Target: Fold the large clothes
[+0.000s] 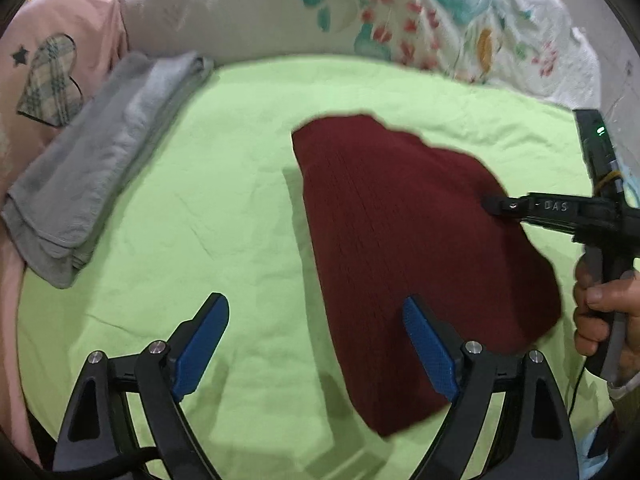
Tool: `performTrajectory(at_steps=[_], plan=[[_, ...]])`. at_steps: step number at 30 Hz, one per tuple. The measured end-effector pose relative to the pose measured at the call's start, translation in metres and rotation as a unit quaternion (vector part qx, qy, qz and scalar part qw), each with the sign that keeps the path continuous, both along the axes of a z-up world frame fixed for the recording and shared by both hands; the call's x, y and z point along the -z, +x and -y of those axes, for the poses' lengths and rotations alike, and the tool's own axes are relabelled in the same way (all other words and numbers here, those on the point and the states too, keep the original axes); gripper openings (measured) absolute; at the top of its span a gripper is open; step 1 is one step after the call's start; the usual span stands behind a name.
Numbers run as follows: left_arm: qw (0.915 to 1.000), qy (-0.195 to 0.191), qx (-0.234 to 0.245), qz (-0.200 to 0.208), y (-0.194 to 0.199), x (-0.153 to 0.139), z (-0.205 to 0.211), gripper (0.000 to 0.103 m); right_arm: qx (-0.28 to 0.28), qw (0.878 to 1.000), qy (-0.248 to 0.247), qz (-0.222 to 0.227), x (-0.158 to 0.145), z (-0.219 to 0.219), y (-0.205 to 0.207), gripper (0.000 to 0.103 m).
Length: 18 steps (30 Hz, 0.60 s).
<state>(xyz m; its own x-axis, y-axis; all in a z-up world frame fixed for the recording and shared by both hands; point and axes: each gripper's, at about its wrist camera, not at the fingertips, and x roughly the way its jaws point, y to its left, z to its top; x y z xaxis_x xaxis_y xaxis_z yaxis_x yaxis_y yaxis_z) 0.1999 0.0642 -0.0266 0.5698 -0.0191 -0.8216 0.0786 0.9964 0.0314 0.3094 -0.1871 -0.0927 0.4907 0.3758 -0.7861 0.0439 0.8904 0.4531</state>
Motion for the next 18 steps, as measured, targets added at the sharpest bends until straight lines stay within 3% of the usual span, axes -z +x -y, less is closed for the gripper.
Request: performTrajectory(at_steps=[4,9,11,15,18], plan=[[0.9996,-0.025,0.009,-0.003,0.009,0.006,-0.001,0.092,0.019,0.998,-0.015,0.054,-0.023,0.007,-0.019,0.006],[0.9989,-0.040,0.020,-0.016,0.016,0.025,0.003,0.099,0.009,0.999,-0.045,0.013,0.008,0.000,-0.011,0.007],[0.9988,-0.043,0.018,-0.017,0.017,0.024,0.001,0.099,0.015,0.999,-0.044,0.016,0.002,0.001,-0.012,0.010],[0.9989,-0.040,0.017,-0.015,0.012,0.018,-0.001,0.099,0.019,0.999,-0.039,0.031,-0.021,0.002,-0.027,0.032],[0.9992,-0.035,0.016,-0.010,-0.001,0.012,-0.003,0.098,0.009,0.997,-0.048,0.053,-0.042,-0.004,-0.049,0.057]])
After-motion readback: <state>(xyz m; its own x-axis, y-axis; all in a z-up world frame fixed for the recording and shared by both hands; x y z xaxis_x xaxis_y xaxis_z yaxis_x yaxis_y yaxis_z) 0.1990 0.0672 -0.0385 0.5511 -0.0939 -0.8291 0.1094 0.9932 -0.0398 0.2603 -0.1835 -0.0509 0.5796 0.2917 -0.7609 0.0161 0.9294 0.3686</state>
